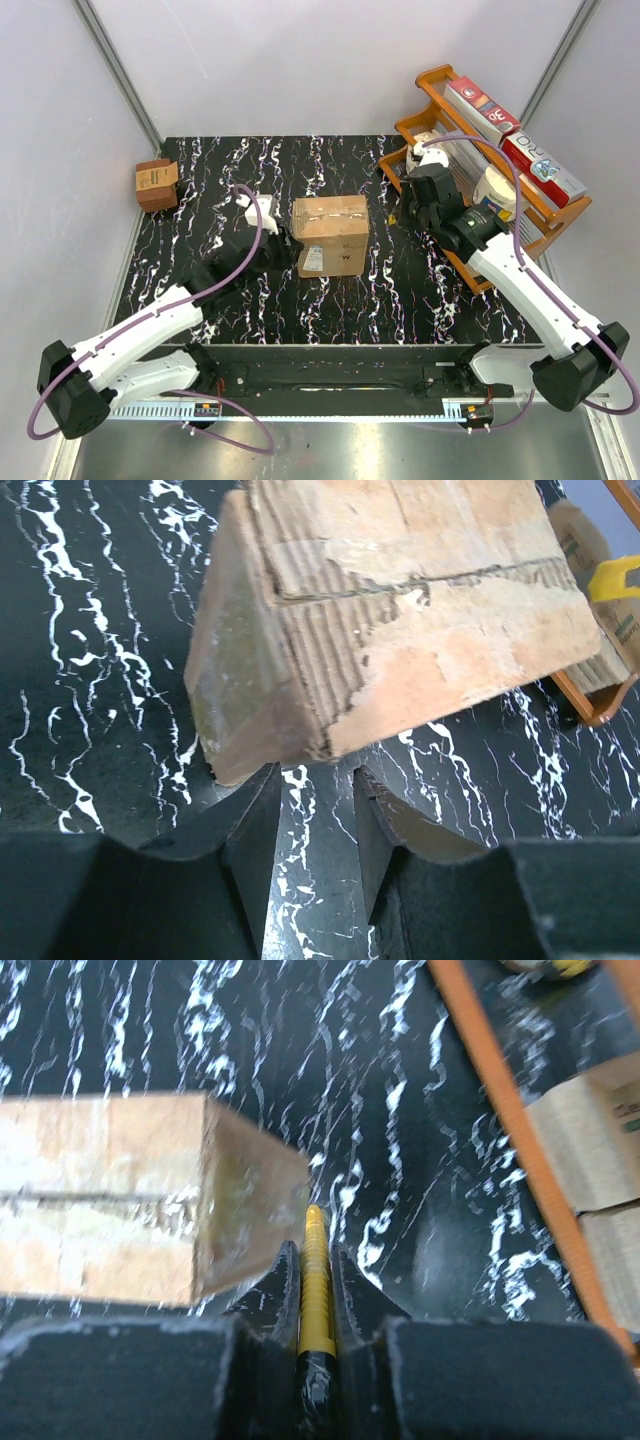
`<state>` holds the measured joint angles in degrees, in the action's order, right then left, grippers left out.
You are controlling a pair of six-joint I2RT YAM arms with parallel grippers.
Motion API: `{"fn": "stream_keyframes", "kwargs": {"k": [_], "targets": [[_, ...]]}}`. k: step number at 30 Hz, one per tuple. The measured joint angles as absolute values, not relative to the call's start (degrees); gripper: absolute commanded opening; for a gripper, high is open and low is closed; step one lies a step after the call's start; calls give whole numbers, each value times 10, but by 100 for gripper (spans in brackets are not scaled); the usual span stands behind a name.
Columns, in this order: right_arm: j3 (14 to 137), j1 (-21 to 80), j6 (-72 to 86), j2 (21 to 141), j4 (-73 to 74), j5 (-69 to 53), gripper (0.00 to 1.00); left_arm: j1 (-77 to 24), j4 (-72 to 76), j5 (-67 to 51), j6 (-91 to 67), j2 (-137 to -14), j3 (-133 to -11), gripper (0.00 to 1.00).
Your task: Unpack the express box
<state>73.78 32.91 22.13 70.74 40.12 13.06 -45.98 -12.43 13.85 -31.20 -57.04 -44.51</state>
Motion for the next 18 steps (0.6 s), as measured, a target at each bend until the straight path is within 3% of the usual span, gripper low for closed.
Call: {"fn": "stream_keyframes", "kwargs": {"k": [9, 18], "targets": [[774, 295, 186, 808, 284, 182, 0, -420, -116, 107, -336, -554, -426, 39], [842, 277, 152, 927, 238, 52, 0, -416, -94, -8, -335, -525, -385, 39]]}}
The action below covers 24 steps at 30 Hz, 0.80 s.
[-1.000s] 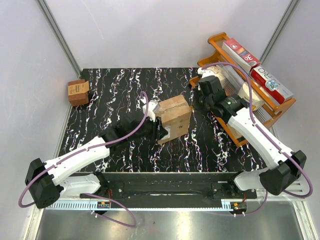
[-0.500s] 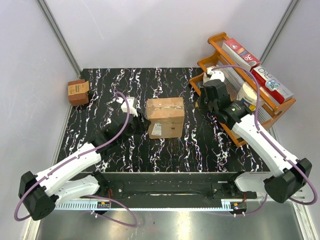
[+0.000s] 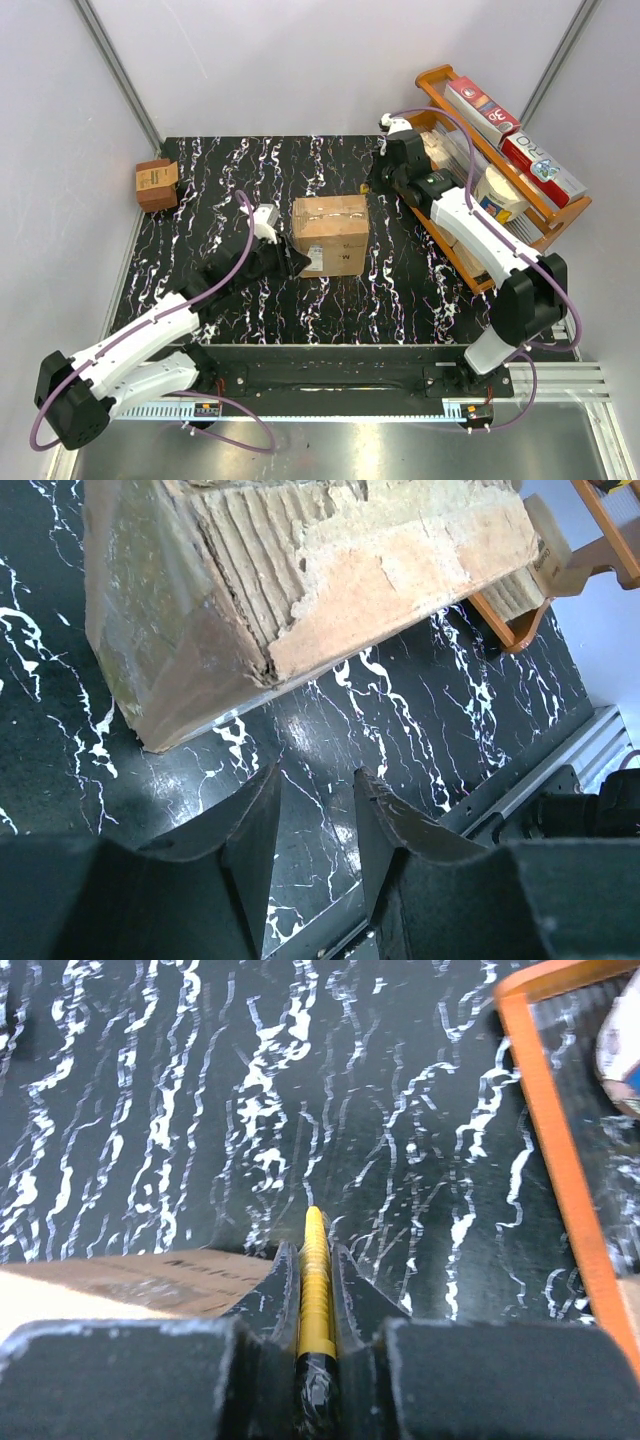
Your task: Unpack the express box
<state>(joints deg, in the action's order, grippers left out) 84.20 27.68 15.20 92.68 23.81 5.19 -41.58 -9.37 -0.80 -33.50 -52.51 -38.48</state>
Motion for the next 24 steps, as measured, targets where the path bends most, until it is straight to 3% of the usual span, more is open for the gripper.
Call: {"fn": "stream_keyframes", "kwargs": {"k": [10, 24], "targets": [[818, 277, 186, 888, 255, -66, 0, -326, -57, -79, -350, -582, -385, 40], [721, 277, 249, 780, 283, -137, 0, -223, -10, -179, -351, -693, -445, 46]]}}
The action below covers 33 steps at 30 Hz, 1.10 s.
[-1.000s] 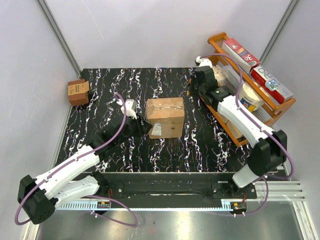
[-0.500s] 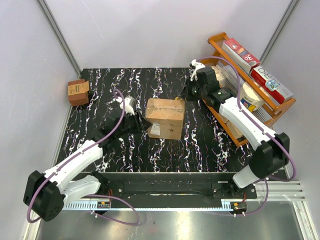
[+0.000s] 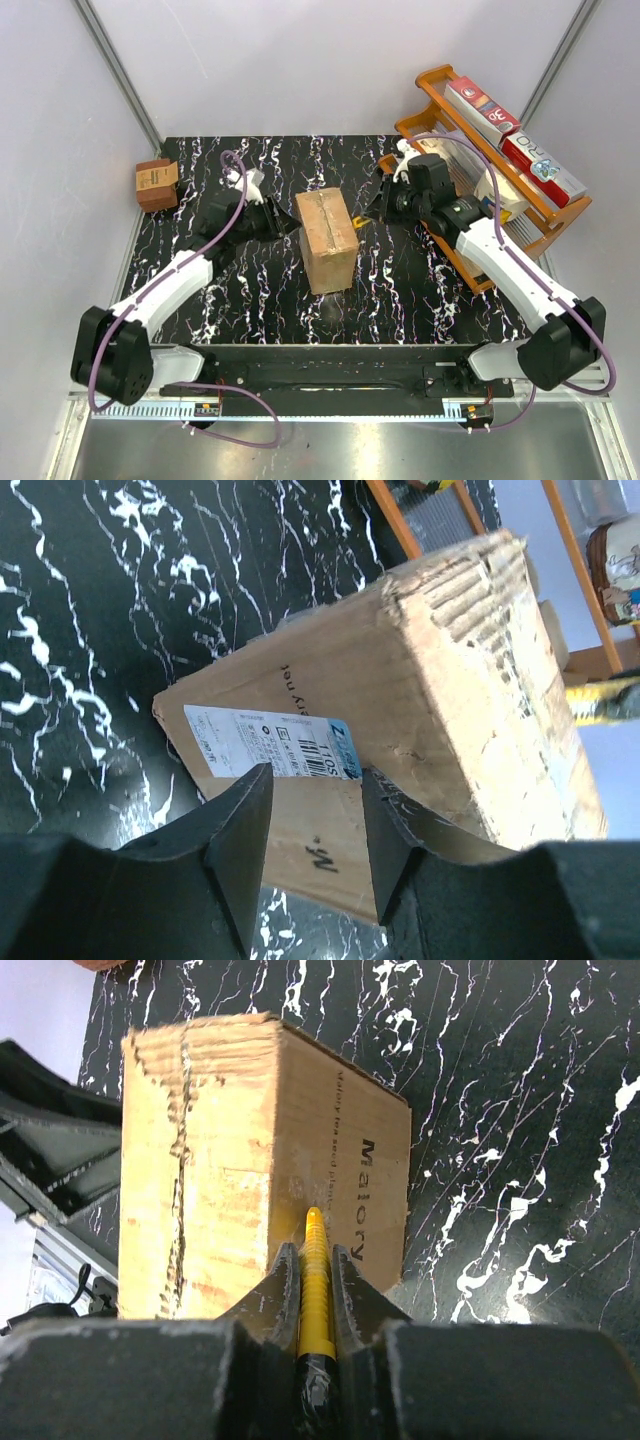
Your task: Unpack the express box
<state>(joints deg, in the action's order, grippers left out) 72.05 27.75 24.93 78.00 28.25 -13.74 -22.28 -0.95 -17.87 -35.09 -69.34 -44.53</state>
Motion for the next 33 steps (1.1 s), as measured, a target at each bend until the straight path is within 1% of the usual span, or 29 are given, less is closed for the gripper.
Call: {"fn": "stream_keyframes", "kwargs": {"k": [3, 7, 11, 15, 21, 27, 29, 31, 33], "targets": [[713, 280, 256, 774, 279, -136, 0, -212, 3, -198, -351, -733, -476, 46], [712, 296, 256, 775, 277, -129, 0, -195, 8, -211, -351, -756, -498, 48], [712, 311, 251, 777, 274, -122, 0, -174, 1, -222, -349, -756, -507, 54], [719, 315, 234, 778, 280, -102, 0, -146, -21, -226, -338, -750, -511, 59], [778, 315, 187, 778, 317, -65, 0, -109, -78, -226, -319, -716, -514, 64], [815, 315, 108, 754, 324, -88, 0, -102, -119, -252, -314, -684, -536, 73], [814, 317, 84, 741, 319, -118, 0, -101, -124, -279, -315, -675, -542, 73], [813, 324, 66, 731, 308, -145, 0, -101, -124, -314, -318, -671, -546, 71], [811, 340, 48, 723, 291, -170, 0, -101, -124, -353, -322, -671, -547, 65]]}}
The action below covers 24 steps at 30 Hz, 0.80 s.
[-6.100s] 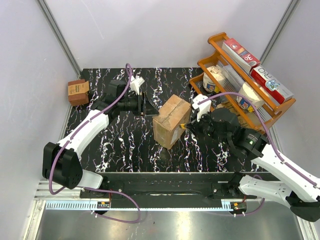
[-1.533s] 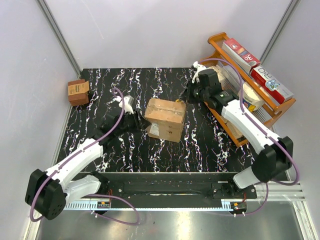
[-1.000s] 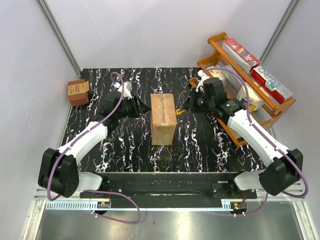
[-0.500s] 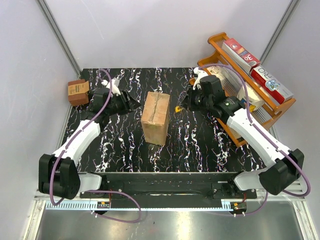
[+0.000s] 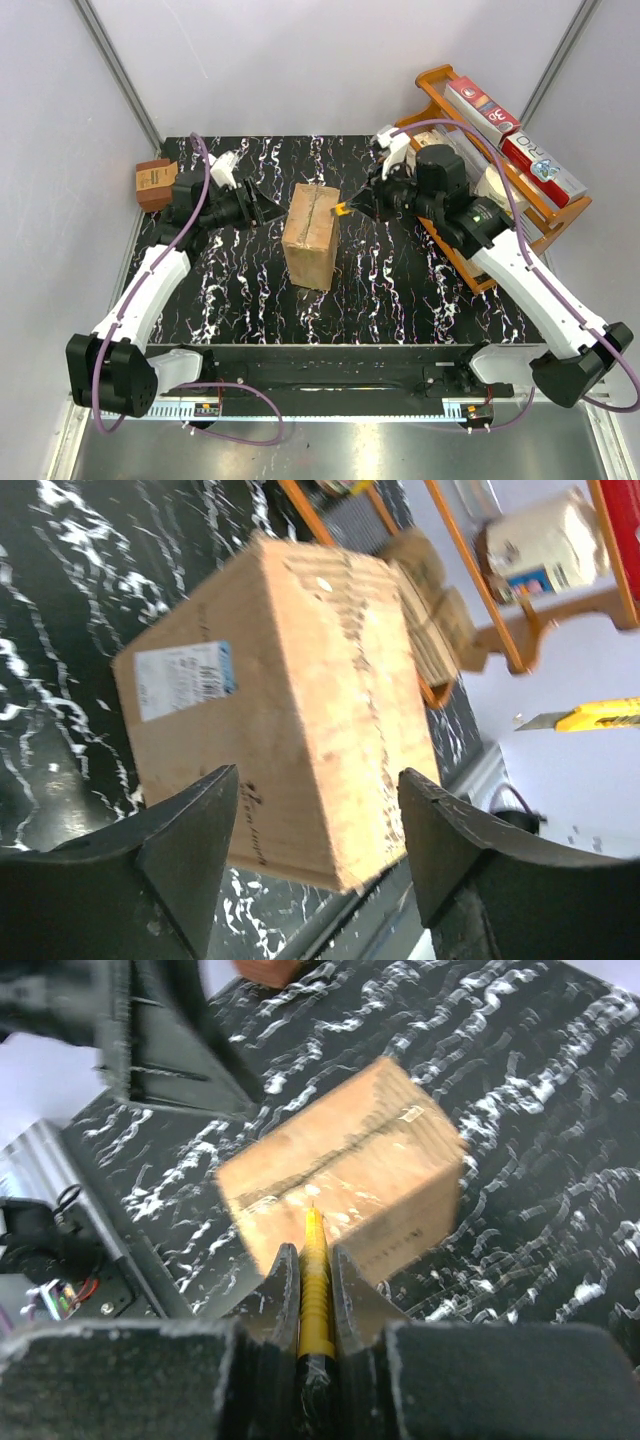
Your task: Unpack the express box
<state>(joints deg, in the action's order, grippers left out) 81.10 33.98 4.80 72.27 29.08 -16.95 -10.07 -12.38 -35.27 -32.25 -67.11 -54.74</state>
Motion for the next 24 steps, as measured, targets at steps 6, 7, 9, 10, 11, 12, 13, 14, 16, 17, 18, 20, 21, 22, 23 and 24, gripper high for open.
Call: {"fn": "stream_keyframes", "kwargs": {"k": [6, 7, 9, 10, 11, 12, 13, 14, 16, 17, 18, 20, 21, 22, 23, 24], "targets": [[803, 425, -2, 723, 247, -207, 0, -101, -119, -449, -331, -674, -536, 54], [801, 439, -10, 725, 241, -207, 0, -101, -119, -462, -331, -677, -532, 54], [796, 458, -24, 731, 225, -207, 0, -101, -120, -479, -331, -684, -525, 54], [791, 465, -32, 733, 216, -207, 0, -101, -120, -486, -331, -686, -522, 53], [785, 471, -39, 736, 209, -207, 0, -101, -120, -492, -330, -688, -519, 52], [779, 477, -47, 738, 204, -206, 0, -102, -121, -496, -330, -690, -517, 52], [775, 480, -53, 740, 201, -206, 0, -102, -123, -499, -329, -692, -517, 49], [769, 484, -59, 741, 196, -205, 0, -102, -124, -500, -326, -694, -517, 49], [760, 490, -73, 743, 191, -204, 0, -103, -126, -503, -320, -697, -517, 49], [755, 493, -80, 743, 187, -203, 0, -104, -128, -503, -316, -699, -517, 49], [750, 496, -86, 743, 184, -202, 0, -105, -131, -503, -313, -701, -517, 49], [738, 499, -97, 743, 172, -196, 0, -107, -140, -503, -303, -704, -517, 54], [731, 500, -102, 743, 166, -191, 0, -109, -145, -503, -298, -705, -517, 54], [725, 501, -104, 743, 160, -189, 0, -109, -150, -501, -293, -707, -517, 54], [717, 502, -107, 743, 153, -185, 0, -110, -157, -499, -286, -708, -517, 54], [709, 502, -109, 743, 145, -180, 0, -110, -163, -497, -281, -709, -517, 54]]}}
